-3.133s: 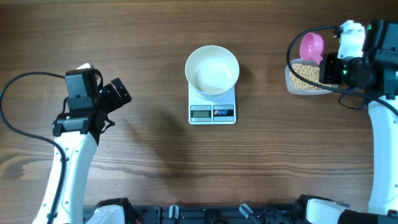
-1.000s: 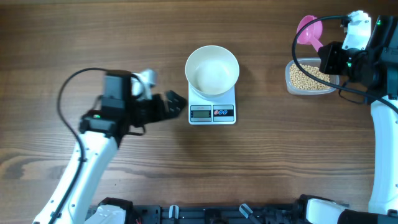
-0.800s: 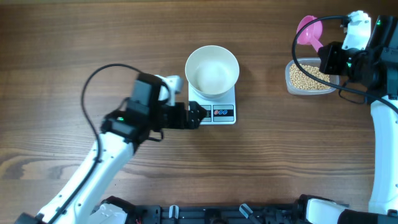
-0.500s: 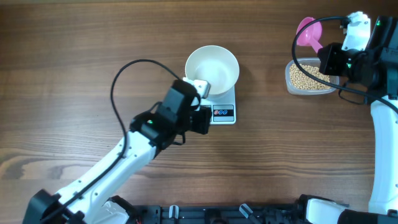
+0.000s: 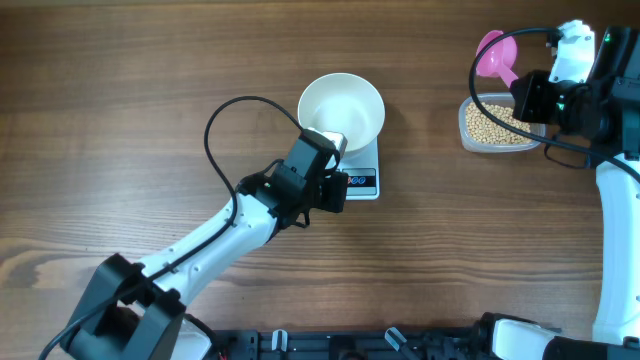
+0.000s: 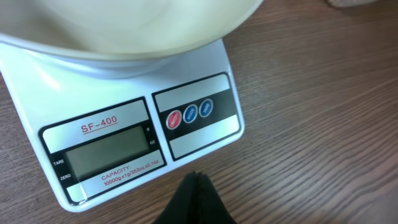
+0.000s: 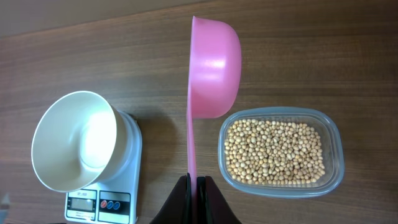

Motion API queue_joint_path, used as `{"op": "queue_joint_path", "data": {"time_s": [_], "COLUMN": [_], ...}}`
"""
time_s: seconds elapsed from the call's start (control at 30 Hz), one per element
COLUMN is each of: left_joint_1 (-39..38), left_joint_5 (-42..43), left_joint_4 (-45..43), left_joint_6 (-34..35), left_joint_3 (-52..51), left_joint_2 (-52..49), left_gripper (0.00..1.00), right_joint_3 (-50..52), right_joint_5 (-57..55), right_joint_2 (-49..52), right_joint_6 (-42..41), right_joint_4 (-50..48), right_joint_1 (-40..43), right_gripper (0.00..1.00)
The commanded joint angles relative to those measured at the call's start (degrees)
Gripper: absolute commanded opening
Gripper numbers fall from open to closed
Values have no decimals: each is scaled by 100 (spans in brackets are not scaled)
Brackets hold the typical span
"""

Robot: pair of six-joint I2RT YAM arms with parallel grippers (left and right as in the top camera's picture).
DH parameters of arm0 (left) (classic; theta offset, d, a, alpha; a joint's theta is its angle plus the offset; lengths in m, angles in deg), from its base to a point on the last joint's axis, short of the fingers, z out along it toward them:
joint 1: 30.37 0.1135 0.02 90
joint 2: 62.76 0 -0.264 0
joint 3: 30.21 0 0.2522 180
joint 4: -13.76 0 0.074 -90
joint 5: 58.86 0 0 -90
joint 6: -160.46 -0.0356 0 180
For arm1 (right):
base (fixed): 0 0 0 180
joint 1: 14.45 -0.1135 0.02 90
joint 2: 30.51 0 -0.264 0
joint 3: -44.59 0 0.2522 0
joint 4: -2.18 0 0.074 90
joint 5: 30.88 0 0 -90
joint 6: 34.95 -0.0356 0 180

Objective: Scoop item into bowl and weigh 150g on scale

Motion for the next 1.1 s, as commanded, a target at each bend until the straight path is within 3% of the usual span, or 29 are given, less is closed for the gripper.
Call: {"op": "queue_joint_path", "data": {"time_s": [0.0, 1.07], "left_joint_1": [-15, -15], "left_joint_5": [-74, 11], "left_joint_4": [-85, -1185], "left_joint_6": [-28, 282], "left_joint_3": [-7, -7], "left_joint_2": [-131, -1016], "left_gripper": [4, 4], "right_joint_3": [13, 13], "right_joint_5": [114, 116], "right_joint_2": [-70, -70], "right_joint_6": [13, -4], "right_joint_4": [-46, -76], "right_joint_1": [17, 17], "right_gripper": [4, 4]}}
